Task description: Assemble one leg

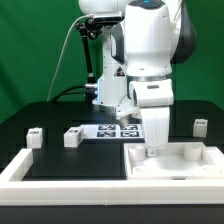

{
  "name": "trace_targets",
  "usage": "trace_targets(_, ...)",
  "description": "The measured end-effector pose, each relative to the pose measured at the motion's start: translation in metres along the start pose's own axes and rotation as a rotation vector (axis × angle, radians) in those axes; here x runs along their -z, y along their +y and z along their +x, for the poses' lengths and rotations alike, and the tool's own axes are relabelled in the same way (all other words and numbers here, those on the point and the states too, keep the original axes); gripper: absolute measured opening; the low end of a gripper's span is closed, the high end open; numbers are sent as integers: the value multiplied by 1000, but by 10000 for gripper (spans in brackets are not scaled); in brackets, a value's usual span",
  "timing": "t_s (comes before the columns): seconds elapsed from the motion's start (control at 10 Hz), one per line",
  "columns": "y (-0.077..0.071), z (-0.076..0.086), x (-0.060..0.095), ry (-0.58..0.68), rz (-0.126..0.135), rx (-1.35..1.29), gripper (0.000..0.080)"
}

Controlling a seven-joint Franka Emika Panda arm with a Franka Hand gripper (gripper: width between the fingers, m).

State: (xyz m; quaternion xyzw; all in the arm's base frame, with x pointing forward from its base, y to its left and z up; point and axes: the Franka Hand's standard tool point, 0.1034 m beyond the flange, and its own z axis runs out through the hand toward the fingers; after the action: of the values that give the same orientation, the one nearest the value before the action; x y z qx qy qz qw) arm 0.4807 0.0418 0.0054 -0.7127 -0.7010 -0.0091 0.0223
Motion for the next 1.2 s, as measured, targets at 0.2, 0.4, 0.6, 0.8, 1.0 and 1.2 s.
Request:
trace_targets(0.2,1,0,0,0,-1,-11,58)
trace_targets(0.4,1,0,0,0,-1,-16,58)
trace_targets(0.6,0,-1,0,0,0,-17,278)
trace_targets(0.8,0,-1,0,0,0,-18,459)
trace_targets(1.0,0,-1,0,0,0,-18,610)
trace_targets(1.2,0,-2,0,0,0,-18,637)
